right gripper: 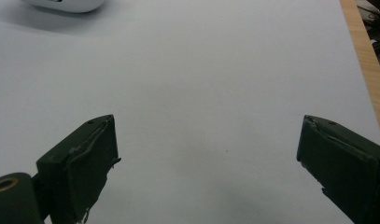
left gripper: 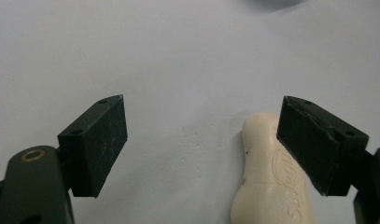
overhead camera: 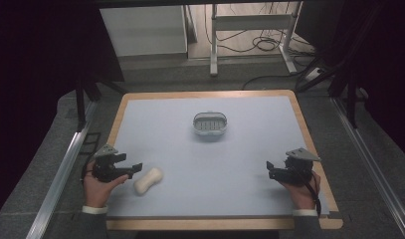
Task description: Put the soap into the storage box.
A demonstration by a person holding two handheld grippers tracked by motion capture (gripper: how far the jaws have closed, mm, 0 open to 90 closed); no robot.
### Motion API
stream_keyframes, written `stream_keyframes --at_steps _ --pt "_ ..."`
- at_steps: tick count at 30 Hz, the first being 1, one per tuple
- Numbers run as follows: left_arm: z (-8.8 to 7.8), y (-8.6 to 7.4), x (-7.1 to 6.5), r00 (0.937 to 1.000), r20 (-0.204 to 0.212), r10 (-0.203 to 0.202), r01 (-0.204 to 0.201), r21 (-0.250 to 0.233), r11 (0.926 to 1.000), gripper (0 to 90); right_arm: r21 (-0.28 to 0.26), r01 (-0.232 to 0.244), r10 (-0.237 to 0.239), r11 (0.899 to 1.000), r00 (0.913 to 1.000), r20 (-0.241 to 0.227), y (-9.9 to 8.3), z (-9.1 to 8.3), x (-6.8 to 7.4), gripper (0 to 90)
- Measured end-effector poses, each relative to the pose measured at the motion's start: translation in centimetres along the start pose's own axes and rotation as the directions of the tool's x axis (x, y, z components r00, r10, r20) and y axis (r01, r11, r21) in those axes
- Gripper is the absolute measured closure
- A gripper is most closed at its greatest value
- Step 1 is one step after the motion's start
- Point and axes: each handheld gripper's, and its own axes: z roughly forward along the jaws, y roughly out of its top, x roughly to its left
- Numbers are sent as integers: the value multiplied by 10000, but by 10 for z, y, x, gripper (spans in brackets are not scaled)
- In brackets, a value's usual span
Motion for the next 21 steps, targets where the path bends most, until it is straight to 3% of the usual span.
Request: stream_keyframes --at_steps 6,9,13,21 --pt "-1 1 4 10000 73 -21 22 -51 10000 163 -104 2 -3 9999 10000 -47 -2 -1 -3 61" --pt "-2 2 5 9999 116 -37 38 -78 10000 163 -181 -24 30 9998 9995 320 -3 -1 -3 62" --pt "0 3 6 9999 154 -17 18 -55 10000 162 -141 -68 74 9999 9993 369 -5 -2 -3 67" --pt "2 5 7 9998 197 2 -2 -5 10000 162 -244 49 -45 9997 9998 175 -8 -2 0 75"
